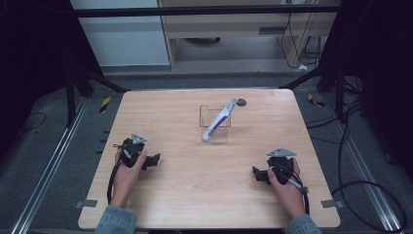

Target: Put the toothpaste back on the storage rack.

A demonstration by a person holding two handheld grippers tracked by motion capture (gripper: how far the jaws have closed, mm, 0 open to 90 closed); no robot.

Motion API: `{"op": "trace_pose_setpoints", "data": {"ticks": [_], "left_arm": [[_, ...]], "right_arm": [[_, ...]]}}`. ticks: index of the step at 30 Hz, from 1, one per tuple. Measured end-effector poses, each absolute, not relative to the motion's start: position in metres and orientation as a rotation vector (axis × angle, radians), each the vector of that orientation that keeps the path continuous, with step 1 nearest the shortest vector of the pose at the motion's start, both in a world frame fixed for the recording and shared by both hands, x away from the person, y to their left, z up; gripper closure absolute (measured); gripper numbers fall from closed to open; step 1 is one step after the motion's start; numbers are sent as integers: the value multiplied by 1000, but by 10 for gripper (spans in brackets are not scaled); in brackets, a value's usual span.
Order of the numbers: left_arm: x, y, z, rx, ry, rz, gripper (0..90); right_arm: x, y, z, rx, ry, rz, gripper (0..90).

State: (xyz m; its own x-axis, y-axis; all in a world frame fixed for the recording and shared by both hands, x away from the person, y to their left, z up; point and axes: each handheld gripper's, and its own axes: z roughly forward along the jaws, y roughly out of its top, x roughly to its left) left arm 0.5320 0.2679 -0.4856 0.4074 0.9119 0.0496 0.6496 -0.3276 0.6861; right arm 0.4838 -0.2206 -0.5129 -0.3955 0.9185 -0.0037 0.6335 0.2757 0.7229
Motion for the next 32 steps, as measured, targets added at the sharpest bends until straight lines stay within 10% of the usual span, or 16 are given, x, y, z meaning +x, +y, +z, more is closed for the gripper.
{"op": "trace_pose_setpoints", "data": {"ticks": [32], "left_arm": [[531, 285, -508, 2033, 1335, 578, 0]], "right_arm": [[484, -221, -513, 1397, 2130, 906, 4]]}}
